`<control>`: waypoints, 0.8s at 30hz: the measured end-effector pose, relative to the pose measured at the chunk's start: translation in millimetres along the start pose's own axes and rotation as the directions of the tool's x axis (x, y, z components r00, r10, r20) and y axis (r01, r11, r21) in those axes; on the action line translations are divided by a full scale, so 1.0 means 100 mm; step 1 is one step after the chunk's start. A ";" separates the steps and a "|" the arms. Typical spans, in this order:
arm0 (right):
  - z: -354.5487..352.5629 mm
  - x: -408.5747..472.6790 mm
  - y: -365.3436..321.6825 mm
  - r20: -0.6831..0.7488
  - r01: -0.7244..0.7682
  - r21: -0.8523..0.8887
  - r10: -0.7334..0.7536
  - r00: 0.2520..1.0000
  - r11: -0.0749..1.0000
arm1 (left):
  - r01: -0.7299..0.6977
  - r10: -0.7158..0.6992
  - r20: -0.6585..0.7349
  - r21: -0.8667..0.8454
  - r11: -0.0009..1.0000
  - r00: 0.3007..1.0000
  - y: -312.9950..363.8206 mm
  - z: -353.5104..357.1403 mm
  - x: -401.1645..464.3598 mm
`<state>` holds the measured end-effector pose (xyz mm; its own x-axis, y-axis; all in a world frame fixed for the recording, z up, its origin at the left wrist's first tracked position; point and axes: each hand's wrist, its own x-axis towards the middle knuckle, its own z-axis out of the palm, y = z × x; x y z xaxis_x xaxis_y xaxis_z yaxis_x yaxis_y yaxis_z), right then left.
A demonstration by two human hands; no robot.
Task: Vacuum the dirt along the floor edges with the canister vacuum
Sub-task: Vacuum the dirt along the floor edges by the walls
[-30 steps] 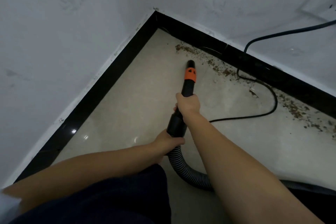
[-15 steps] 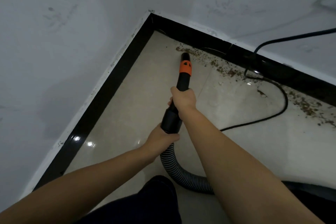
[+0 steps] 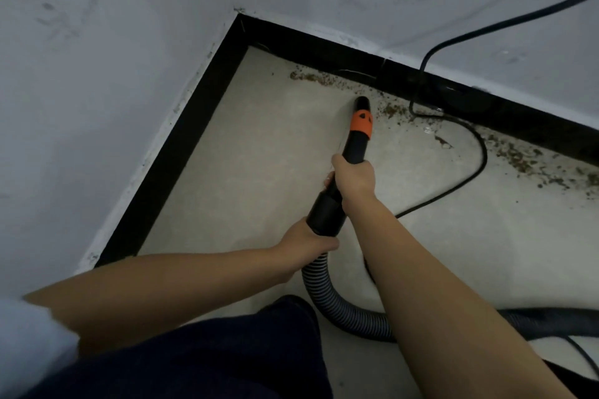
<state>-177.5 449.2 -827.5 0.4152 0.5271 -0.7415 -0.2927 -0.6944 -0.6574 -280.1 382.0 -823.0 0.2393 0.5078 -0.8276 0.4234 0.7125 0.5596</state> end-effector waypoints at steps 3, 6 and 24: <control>0.19 -0.02 0.00 0.070 0.026 -0.064 -0.021 0.997 0.998 | 0.016 -0.021 -0.070 -0.068 0.998 0.997 -0.06 -0.07 -0.02; 0.45 -0.04 -0.04 0.143 0.052 -0.110 -0.036 0.989 0.993 | 0.026 -0.044 -0.140 -0.131 0.991 0.989 -0.06 -0.22 -0.02; 0.97 0.06 -0.42 0.274 0.024 -0.105 0.006 0.962 0.994 | -0.062 -0.020 -0.302 -0.259 0.964 0.953 0.21 -0.61 0.09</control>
<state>-246.2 528.7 -817.7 0.1612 0.6370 -0.7538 -0.1906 -0.7293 -0.6571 -322.2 430.7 -815.8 -0.0441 0.6163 -0.7863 0.1668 0.7806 0.6024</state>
